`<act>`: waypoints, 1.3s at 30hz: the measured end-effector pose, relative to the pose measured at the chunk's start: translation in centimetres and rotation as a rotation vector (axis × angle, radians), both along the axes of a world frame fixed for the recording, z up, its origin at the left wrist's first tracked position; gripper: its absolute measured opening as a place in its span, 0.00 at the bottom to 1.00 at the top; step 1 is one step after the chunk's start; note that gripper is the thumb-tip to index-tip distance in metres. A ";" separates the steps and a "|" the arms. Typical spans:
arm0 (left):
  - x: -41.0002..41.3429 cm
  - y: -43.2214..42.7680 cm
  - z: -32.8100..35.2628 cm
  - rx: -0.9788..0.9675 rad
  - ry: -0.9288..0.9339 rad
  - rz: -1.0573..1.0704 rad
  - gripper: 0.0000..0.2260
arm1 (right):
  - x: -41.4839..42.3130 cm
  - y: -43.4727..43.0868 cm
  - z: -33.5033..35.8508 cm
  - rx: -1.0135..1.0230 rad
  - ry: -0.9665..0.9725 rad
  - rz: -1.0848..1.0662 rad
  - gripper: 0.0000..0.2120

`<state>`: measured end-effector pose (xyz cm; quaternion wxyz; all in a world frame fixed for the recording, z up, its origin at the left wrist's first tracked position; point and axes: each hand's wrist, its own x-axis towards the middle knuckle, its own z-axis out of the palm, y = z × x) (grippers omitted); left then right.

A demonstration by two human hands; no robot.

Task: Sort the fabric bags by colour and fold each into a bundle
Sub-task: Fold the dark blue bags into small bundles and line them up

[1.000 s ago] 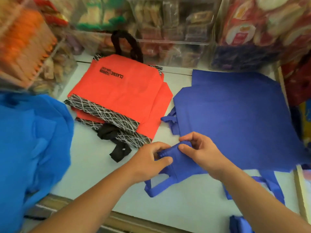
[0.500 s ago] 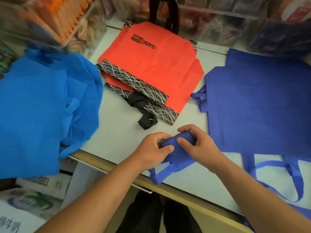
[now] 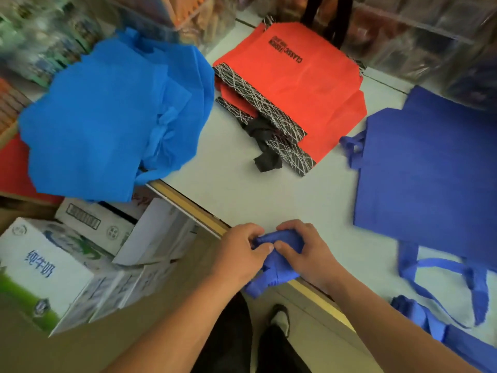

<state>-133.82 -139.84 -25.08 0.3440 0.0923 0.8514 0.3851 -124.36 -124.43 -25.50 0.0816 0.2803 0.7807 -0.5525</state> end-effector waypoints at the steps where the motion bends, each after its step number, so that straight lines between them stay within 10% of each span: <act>1: 0.4 -0.5 0.4 -0.021 0.067 0.011 0.15 | -0.2 -0.1 0.1 -0.002 -0.022 0.001 0.12; 12: 0.5 -3.3 9.7 0.082 0.043 -0.215 0.36 | -1.9 1.0 11.4 -0.096 0.020 0.119 0.13; 17: -1.6 -1.6 15.8 0.287 -0.007 -0.288 0.12 | -2.6 1.1 19.2 -0.133 0.059 0.199 0.14; 25: -4.2 -0.4 22.8 0.464 0.105 -0.323 0.11 | -3.3 0.9 26.7 0.093 0.072 -0.019 0.15; 32: -5.5 1.1 26.0 0.138 0.797 -0.862 0.51 | -3.0 4.0 29.5 -0.084 0.044 -0.492 0.15; 39: -5.3 6.4 24.9 0.494 0.928 -0.781 0.33 | -1.7 8.2 31.0 -0.378 0.016 -0.520 0.22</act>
